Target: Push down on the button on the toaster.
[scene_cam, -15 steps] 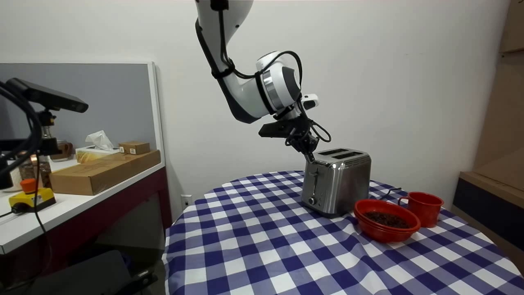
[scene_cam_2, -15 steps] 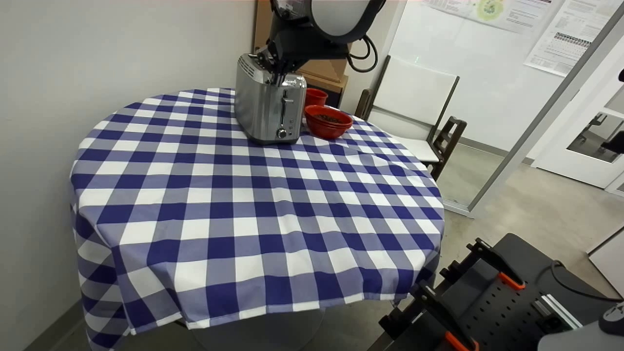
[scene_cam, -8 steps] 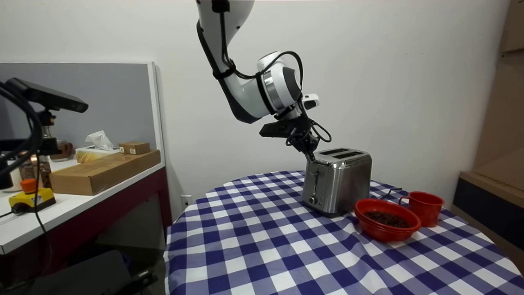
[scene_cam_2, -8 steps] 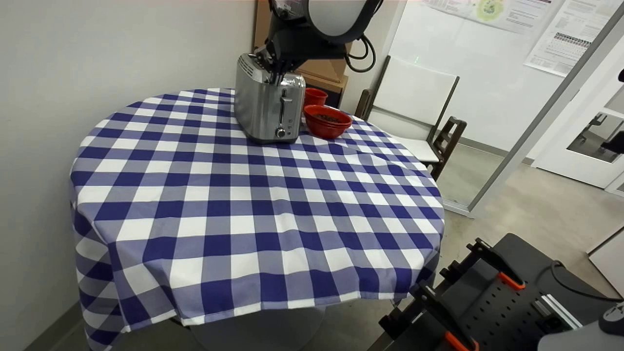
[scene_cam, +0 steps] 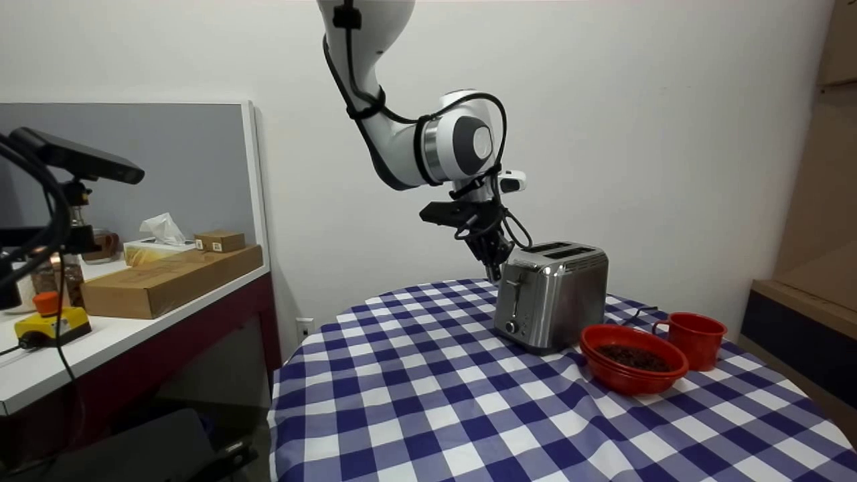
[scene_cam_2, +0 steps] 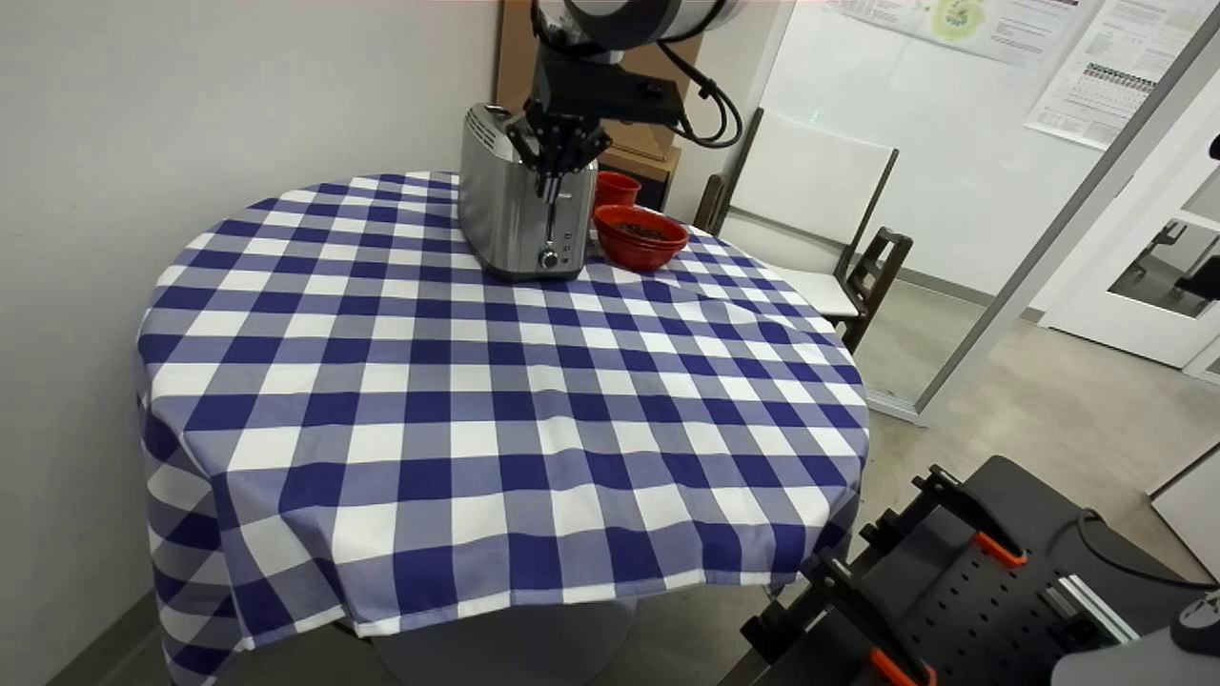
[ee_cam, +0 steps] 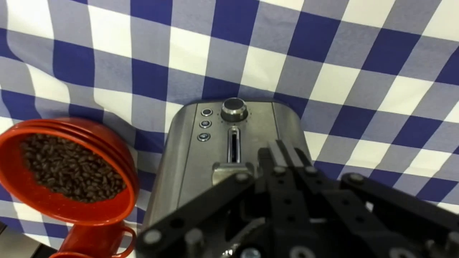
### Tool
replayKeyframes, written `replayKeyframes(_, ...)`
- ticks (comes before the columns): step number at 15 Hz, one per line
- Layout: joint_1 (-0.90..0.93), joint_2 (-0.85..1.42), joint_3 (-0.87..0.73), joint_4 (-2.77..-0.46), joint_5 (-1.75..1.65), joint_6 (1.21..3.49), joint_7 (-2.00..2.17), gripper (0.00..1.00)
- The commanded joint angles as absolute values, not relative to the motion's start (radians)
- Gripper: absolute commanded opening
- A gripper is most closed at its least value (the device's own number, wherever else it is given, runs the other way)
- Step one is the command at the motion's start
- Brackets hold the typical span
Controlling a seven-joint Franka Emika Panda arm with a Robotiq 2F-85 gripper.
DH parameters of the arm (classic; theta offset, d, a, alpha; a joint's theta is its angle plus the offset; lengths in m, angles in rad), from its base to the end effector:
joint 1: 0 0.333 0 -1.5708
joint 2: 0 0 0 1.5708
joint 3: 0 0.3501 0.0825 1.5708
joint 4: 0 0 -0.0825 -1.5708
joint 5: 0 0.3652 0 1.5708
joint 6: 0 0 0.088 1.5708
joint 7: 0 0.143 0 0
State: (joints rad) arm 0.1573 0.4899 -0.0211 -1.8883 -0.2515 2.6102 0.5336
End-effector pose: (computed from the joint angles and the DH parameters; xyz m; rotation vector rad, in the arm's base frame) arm 0.6616 0.0926 0.2773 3.0232 -0.2901 0.4127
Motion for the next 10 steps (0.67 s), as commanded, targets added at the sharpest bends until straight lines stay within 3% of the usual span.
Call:
replayKeyframes(1,0.151,0.487,-0.038,-1.865,-0.169,2.573,0.463,0.0)
replayKeyframes(10,0.188,0.536,-0.115,-1.859,-0.21,2.697,0.478,0.0)
